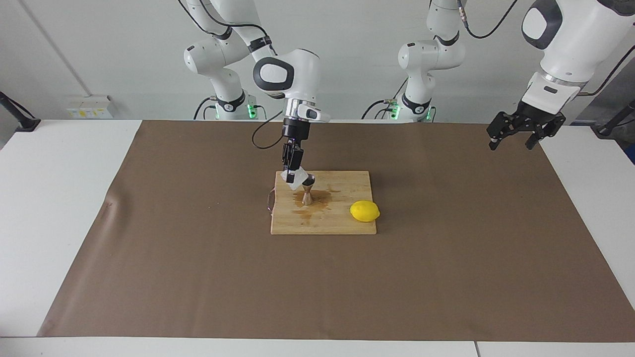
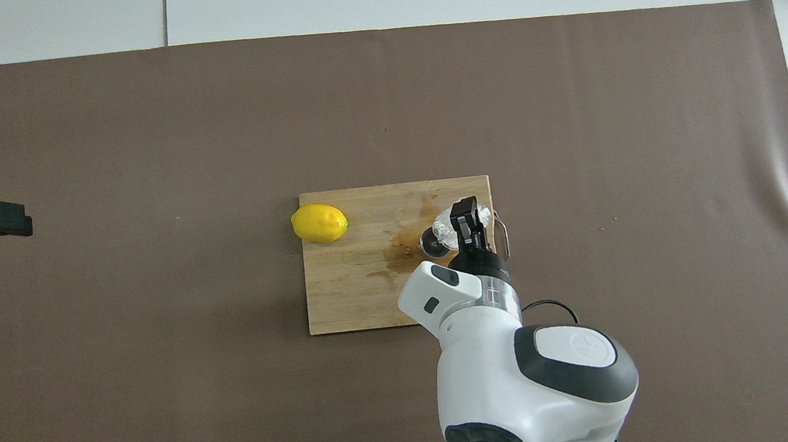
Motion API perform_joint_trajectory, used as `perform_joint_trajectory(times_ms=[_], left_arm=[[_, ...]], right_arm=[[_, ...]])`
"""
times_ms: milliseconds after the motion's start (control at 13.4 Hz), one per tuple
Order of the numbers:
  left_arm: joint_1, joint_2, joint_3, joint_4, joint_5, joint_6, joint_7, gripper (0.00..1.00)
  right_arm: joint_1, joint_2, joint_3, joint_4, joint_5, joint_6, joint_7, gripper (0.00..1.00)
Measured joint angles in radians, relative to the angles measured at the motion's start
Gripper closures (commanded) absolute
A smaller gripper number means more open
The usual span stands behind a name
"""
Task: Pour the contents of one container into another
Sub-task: 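Tilt the white cup with the right gripper over the metal cup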
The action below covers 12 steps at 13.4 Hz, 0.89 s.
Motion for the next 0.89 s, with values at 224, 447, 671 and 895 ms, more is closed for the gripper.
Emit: perform_joint_trajectory(times_ms=[224, 447, 671, 895], left_arm=[[0.000, 0.000, 0.000, 0.000, 0.000, 0.000, 0.000, 0.00], [0.000, 0.000, 0.000, 0.000, 0.000, 0.000, 0.000, 0.00], [0.000, 0.000, 0.000, 0.000, 0.000, 0.000, 0.000, 0.00], [0.000, 0.000, 0.000, 0.000, 0.000, 0.000, 0.000, 0.00]], right_arm=[[0.001, -0.006, 0.000, -0.004, -0.008, 0.000, 0.005, 1.00], [0.001, -0.007, 0.001, -0.005, -0.009, 0.000, 0.019, 1.00], [0.002, -0.007, 0.002, -0.004, -0.009, 0.000, 0.037, 1.00], [0.002, -0.007, 0.002, -0.003, -0.008, 0.000, 0.054, 1.00]])
